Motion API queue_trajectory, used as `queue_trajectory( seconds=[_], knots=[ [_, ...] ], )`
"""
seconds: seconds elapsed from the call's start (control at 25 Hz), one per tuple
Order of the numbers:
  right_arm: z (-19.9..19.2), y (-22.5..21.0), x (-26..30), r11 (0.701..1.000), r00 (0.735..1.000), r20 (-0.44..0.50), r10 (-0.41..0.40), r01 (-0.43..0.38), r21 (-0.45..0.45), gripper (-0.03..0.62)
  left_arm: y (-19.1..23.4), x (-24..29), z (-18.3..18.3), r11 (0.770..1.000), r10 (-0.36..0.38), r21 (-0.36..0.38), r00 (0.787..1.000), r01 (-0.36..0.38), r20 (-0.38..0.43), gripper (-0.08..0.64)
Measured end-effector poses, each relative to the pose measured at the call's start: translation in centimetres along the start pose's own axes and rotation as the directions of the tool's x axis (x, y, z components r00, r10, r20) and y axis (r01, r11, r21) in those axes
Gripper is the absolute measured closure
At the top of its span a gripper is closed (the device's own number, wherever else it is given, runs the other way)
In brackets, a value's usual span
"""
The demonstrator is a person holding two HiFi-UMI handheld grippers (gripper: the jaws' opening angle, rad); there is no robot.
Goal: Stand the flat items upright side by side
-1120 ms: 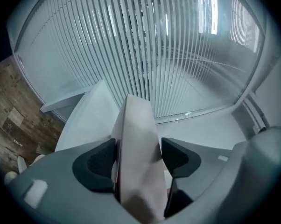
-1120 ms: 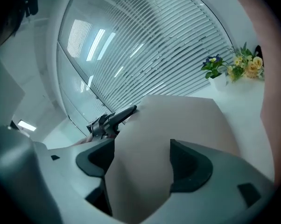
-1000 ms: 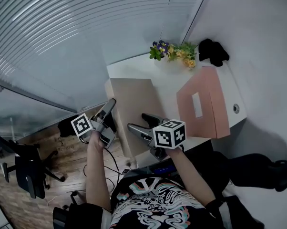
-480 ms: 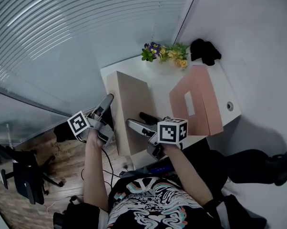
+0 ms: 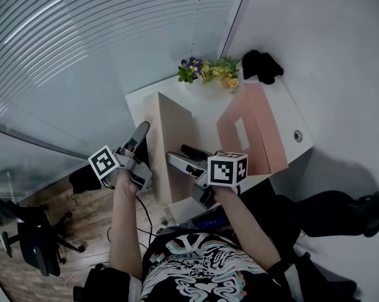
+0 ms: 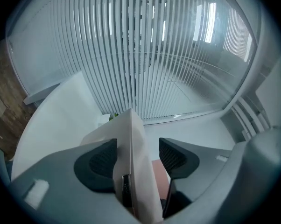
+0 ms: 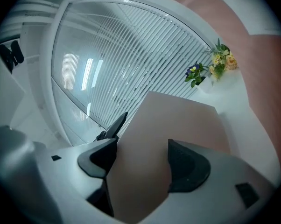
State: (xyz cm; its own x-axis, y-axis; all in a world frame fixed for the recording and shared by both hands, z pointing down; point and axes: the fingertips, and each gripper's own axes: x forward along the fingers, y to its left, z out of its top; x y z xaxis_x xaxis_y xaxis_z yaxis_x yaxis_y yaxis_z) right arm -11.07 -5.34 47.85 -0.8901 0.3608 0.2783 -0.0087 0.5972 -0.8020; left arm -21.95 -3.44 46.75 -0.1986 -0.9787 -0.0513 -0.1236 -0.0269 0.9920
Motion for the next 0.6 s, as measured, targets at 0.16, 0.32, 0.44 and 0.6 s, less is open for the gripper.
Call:
queue_trajectory(
  seconds=[0.16,0.32,0.44,0.6],
  knots=[
    [0.3,0.2,-0.4,0.999,0.999,0.021,0.03,-0.031,0.044,0.283,-0.5,0.6,-0.3,0.998,0.042,0.053,0.999,-0.042,-0.011,0.293],
    [0.6,0.6,-0.3,0.992,0.996,0.045,0.073,-0.077,0.101,0.3,-1.1,0.5,0.0,0.998,0.044,0.047,0.999,-0.045,0.013,0.296],
    [0.5,1.1,-0.2,0.987,0.994,0.046,0.104,-0.109,0.117,0.31,-1.5,0.0,0.2,0.998,0.047,0.045,0.999,-0.048,0.025,0.296],
    [0.5,1.4,-0.1,0.978,0.988,0.066,0.137,-0.145,0.152,0.31,-1.9,-0.3,0.5,0.998,0.037,0.043,0.999,-0.039,0.036,0.299]
  ],
)
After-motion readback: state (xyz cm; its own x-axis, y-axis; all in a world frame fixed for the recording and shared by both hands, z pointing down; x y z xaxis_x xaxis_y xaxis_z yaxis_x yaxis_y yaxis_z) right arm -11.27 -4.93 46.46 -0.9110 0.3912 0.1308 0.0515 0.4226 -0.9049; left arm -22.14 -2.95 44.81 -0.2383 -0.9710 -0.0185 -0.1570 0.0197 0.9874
